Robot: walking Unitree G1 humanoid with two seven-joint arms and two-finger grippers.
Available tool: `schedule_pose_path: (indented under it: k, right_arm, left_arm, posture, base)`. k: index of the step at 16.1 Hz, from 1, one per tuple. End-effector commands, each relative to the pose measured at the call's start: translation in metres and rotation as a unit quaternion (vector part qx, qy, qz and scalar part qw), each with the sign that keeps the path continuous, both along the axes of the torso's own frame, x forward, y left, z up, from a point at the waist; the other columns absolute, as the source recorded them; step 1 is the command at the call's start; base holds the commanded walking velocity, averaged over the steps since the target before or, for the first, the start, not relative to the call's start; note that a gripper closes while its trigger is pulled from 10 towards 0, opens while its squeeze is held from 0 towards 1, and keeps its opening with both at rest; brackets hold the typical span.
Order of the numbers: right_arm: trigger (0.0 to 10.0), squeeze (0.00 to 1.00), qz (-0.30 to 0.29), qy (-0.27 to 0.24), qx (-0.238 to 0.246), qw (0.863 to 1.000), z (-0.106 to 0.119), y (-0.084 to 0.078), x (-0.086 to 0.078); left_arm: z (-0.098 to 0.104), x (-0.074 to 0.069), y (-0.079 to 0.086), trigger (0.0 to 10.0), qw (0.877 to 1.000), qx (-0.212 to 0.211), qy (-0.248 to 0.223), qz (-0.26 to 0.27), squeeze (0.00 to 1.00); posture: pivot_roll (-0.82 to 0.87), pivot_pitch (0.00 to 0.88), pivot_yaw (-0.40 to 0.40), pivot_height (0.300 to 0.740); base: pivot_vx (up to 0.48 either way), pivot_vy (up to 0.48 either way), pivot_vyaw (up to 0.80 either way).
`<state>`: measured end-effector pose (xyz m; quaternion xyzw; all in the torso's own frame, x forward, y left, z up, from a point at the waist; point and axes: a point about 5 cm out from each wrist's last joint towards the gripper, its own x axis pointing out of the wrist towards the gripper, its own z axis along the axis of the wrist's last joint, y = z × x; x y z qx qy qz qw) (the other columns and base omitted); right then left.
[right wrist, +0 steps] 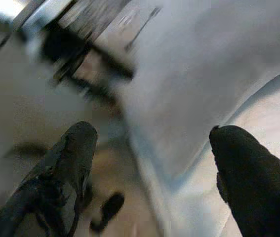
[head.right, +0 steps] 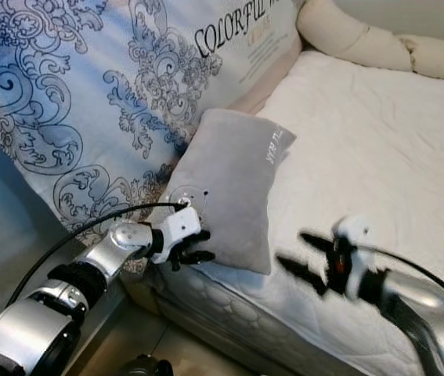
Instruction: Clean up the room
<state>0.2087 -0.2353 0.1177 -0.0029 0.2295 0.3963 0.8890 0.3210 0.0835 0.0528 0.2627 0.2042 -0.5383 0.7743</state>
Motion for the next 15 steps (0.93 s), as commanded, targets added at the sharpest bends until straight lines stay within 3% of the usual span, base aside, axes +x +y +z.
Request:
schedule_pose_path:
  k: [1,3,5,7,11,13,15]
  right_arm:
    - [10.0,0.0,0.042,0.015,-0.012,0.999,0.004,0.007,-0.009]
    - [10.0,0.0,0.095,0.046,-0.035,0.994,0.002,0.015,-0.023]
    - [10.0,0.0,0.109,0.056,-0.043,0.991,0.002,0.019,-0.028]
    - [10.0,0.0,0.117,0.061,-0.047,0.99,-0.001,0.026,-0.03]
    - [10.0,0.0,0.128,0.071,-0.052,0.988,-0.003,0.029,-0.034]
    - [10.0,0.0,0.13,0.074,-0.053,0.987,-0.005,0.031,-0.036]
    - [10.0,0.0,0.132,0.08,-0.054,0.987,-0.008,0.033,-0.04]
  left_arm:
    - [0.0,0.005,0.01,10.0,0.998,0.05,-0.026,0.007,0.0]
    - [0.004,0.012,0.021,10.0,0.992,0.107,-0.072,0.01,0.0]
    - [0.01,0.019,0.027,10.0,0.986,0.127,-0.103,0.023,0.0]
    - [0.034,0.039,0.039,10.0,0.963,0.172,-0.2,0.052,0.0]
    - [0.077,0.063,0.04,10.0,0.93,0.164,-0.316,0.089,0.0]
    - [0.072,0.06,0.036,10.0,0.935,0.156,-0.307,0.081,0.0]
    - [0.044,0.042,0.022,10.0,0.964,0.106,-0.237,0.061,0.0]
  posture:
    - [-0.09,0.0,0.022,0.74]
    - [-0.09,0.0,0.023,0.74]
    - [-0.08,0.0,0.024,0.74]
    - [-0.08,0.0,0.023,0.74]
    - [-0.07,0.0,0.021,0.74]
    - [-0.07,0.0,0.022,0.74]
    - [-0.08,0.0,0.023,0.74]
  base:
    - [0.0,0.0,0.0]
    - [0.0,0.0,0.0]
    - [0.0,0.0,0.0]
    - [0.0,0.0,0.0]
    - [0.0,0.0,0.0]
    - [0.0,0.0,0.0]
    - [0.0,0.0,0.0]
